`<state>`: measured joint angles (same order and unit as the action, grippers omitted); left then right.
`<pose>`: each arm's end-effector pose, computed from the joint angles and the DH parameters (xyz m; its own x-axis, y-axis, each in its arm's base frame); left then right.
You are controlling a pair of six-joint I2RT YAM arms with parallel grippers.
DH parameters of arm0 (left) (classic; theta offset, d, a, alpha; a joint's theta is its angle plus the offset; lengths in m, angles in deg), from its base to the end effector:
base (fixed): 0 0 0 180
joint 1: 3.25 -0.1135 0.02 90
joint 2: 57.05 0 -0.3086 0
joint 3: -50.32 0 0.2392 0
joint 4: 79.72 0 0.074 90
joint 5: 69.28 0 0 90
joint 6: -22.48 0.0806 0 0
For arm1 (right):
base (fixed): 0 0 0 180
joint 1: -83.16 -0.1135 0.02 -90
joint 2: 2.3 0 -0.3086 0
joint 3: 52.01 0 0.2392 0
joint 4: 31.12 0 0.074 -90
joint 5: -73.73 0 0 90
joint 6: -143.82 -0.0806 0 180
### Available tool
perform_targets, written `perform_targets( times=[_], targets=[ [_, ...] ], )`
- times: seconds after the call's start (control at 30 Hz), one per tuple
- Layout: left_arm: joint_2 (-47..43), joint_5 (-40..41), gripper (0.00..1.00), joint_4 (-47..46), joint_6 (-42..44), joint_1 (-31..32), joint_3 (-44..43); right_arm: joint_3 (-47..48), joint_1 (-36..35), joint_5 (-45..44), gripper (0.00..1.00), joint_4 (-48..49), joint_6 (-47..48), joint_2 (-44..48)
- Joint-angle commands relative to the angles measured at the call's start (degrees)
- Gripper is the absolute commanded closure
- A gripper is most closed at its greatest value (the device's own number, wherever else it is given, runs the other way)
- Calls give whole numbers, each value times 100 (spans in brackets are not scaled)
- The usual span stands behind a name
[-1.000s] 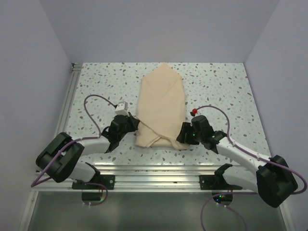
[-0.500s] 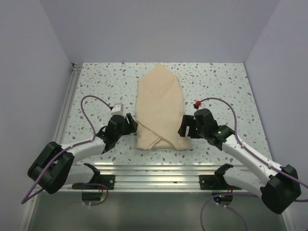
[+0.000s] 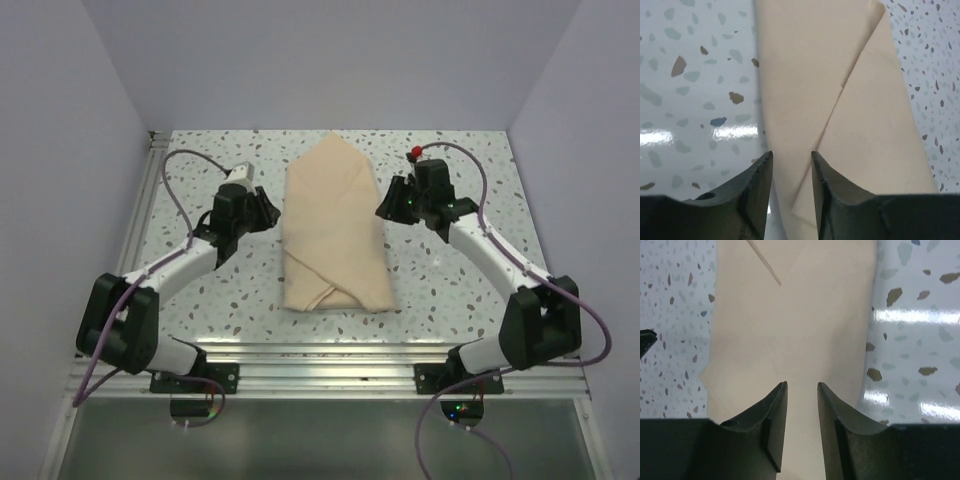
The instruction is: Prepare the surgical pack
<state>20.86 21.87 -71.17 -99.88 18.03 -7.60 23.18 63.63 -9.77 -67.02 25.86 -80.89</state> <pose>0.2950 -0.1132 0.2596 -0.5615 -0.3556 -0.7472 0.0543 0.8852 -0.4621 0.2957 0.1146 0.3042 -0.7217 0.2383 -0.6499 -0.0864 0.9005 0.4262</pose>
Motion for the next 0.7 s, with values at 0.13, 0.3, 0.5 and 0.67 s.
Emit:
perform_targets(
  times=[0.13,0.3,0.5,0.67],
  targets=[
    [1682,-1204,76,-649,178,-317,-1441,1525,554,1344,78,713,54,-1930],
    [2430,-1380,88,-870,151,-352,-1812,1957,793,2020,94,1108,-121,-3116],
    [2949,-1495,100,-1002,134,-370,-1910,1889,854,2145,99,1300,-112,-3699],
    [2923,-1600,100,-1353,-121,-352,-1269,975,845,2022,100,1705,-209,-3453]
  ],
)
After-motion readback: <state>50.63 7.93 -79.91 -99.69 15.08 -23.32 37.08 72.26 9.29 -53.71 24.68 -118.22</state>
